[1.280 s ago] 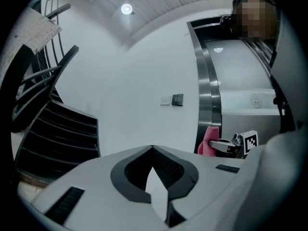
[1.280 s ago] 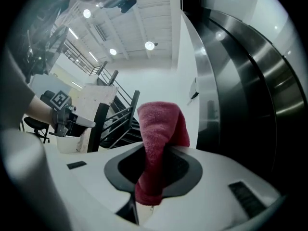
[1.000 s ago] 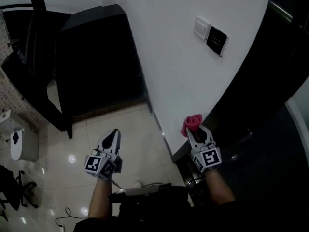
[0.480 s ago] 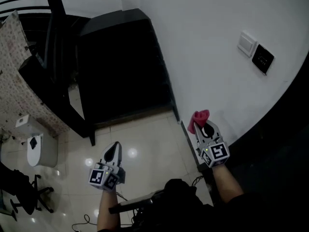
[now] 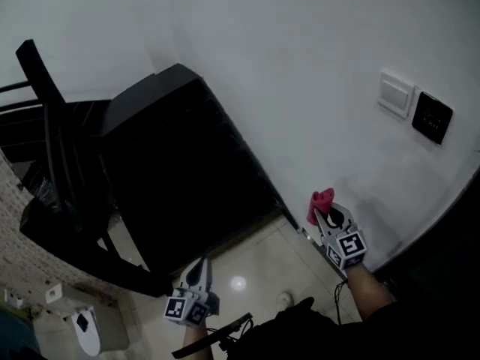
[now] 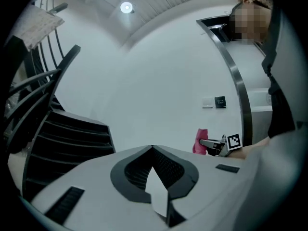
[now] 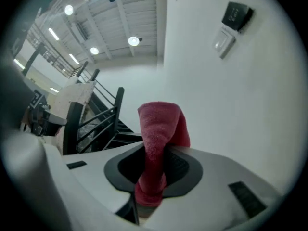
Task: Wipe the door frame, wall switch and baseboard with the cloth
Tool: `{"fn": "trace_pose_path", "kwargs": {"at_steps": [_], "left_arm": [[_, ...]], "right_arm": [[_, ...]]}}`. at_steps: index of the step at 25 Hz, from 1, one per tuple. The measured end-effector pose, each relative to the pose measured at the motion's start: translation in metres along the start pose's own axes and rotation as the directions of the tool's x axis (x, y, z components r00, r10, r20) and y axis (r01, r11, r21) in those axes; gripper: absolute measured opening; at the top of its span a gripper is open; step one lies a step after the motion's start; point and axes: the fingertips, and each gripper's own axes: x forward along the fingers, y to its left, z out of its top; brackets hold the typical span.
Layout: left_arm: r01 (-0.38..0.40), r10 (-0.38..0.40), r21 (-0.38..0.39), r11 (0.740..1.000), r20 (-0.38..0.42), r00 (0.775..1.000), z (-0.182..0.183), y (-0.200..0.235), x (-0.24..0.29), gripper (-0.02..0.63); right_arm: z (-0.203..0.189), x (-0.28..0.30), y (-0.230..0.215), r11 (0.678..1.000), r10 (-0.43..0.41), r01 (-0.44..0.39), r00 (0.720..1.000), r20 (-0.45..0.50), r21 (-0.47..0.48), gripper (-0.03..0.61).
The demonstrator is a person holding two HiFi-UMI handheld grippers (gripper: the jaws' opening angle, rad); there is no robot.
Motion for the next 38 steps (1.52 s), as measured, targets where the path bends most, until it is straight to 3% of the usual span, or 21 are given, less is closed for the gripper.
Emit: {"fn": "trace_pose_path", "kwargs": {"at_steps": [5,9,11,17,21,23,26,28,31,32,33,35,38], "left_arm": [[0.158,-0.157,0.004,0.988,0.068,0.985,0.039,0.041,0.107,-0.009],[0.331,-0.328,-0.030,0.943,0.078,0.941,0.031,0.025,0.195,-0.009],[0.447,-0.444,-0.068,0.892,0.056,0.894,0.013,-0.004,0.244,-0.009],[0.715,-0.719,-0.126,0.687,0.028,0.695,-0.008,-0.089,0.329,-0.009],[0.843,-0.848,-0.134,0.521,0.034,0.529,-0.003,-0.146,0.358,-0.009],[0.886,-0.892,-0.152,0.438,0.047,0.449,0.000,-0.169,0.363,-0.009],[0.930,-0.941,-0.190,0.314,0.068,0.332,0.002,-0.192,0.357,-0.009],[0.944,-0.959,-0.206,0.259,0.064,0.277,-0.007,-0.193,0.352,-0.009],[0.944,-0.968,-0.238,0.229,0.051,0.248,-0.021,-0.182,0.346,-0.009],[0.941,-0.968,-0.250,0.230,0.045,0.249,-0.024,-0.178,0.346,-0.009],[0.937,-0.967,-0.258,0.235,0.038,0.253,-0.027,-0.175,0.346,-0.009],[0.933,-0.965,-0.266,0.244,0.030,0.261,-0.029,-0.170,0.347,-0.009],[0.932,-0.965,-0.263,0.248,0.021,0.263,-0.030,-0.168,0.348,-0.009]], "right_arm": [[0.030,0.058,-0.058,0.982,-0.175,0.168,0.981,0.082,0.090,0.083],[0.059,0.052,-0.086,0.962,-0.273,0.273,0.956,0.109,0.011,0.083],[0.070,0.027,-0.107,0.927,-0.367,0.373,0.924,0.104,-0.038,0.083],[0.104,-0.024,-0.133,0.789,-0.585,0.601,0.799,0.140,-0.126,0.083],[0.141,-0.060,-0.132,0.644,-0.720,0.738,0.673,0.170,-0.201,0.082],[0.163,-0.079,-0.132,0.553,-0.779,0.792,0.602,0.175,-0.258,0.082],[0.213,-0.109,-0.141,0.373,-0.860,0.830,0.477,0.181,-0.415,0.083],[0.252,-0.121,-0.145,0.220,-0.898,0.776,0.398,0.189,-0.591,0.083],[0.293,-0.122,-0.153,-0.035,-0.930,0.480,0.306,0.204,-0.877,0.083],[0.301,-0.121,-0.157,-0.096,-0.937,0.373,0.280,0.211,-0.923,0.083],[0.308,-0.119,-0.162,-0.137,-0.942,0.291,0.258,0.216,-0.947,0.083],[0.316,-0.117,-0.173,-0.168,-0.950,0.208,0.226,0.215,-0.963,0.083],[0.311,-0.114,-0.189,-0.135,-0.971,0.158,0.174,0.162,-0.978,0.083]]}}
